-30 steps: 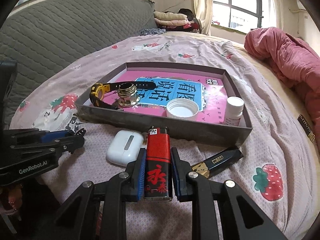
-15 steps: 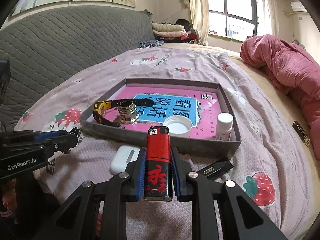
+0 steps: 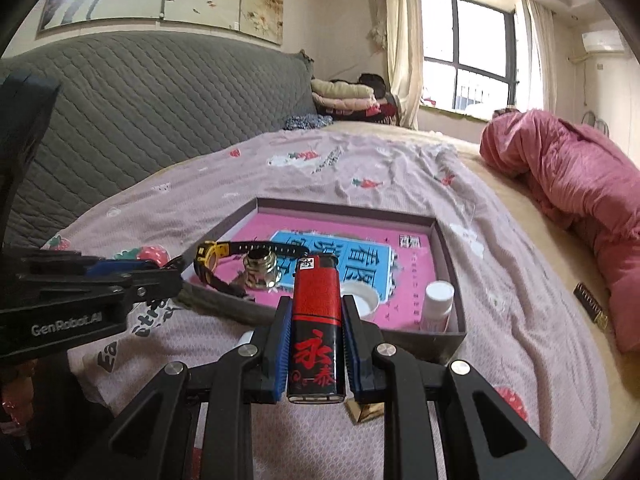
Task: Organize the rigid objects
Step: 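Lift the clip with left tool while right tool lifts the lighter toward the box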
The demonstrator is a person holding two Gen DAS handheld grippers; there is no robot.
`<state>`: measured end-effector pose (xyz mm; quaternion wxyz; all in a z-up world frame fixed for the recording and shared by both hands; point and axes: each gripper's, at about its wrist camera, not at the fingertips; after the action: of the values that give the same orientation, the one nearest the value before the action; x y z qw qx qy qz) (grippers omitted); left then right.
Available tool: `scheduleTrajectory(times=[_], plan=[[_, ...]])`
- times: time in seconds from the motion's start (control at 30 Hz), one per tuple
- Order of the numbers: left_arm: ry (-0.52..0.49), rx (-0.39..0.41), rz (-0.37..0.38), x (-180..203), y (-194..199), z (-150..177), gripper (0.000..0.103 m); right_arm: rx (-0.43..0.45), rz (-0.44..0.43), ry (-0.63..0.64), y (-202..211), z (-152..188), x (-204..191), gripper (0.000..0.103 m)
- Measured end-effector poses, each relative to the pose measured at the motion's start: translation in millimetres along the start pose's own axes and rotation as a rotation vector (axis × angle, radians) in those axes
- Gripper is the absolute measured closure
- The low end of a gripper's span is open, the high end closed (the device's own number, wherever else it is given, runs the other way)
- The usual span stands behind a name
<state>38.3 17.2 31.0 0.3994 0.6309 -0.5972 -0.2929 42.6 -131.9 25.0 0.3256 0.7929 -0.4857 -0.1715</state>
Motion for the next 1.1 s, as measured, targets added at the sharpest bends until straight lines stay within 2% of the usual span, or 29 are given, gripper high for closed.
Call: scheduleTrajectory(times=[0.33, 0.83, 1.1], plan=[[0.008, 0.036, 0.009, 11, 0, -27, 0.080, 0.070, 0.032, 0.021, 2, -12, 2, 0.080], [0.019, 0.018, 0.011, 19, -18, -49, 0.080, 0.053, 0.025, -0.120, -13, -18, 44, 0.080], [0.020, 0.009, 0.014, 24, -30, -58, 0.080, 0.059, 0.013, -0.123, -18, -21, 48, 0.080]])
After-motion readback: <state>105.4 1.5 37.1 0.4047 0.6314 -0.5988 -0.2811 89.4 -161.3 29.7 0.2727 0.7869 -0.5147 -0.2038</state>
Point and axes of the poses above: each gripper's, at about its wrist camera, not at the fingertips, and y roughly against the way its jaws point, x to its right, z to its underside, and after that the axes turned 12 degrees about -x, right-handed
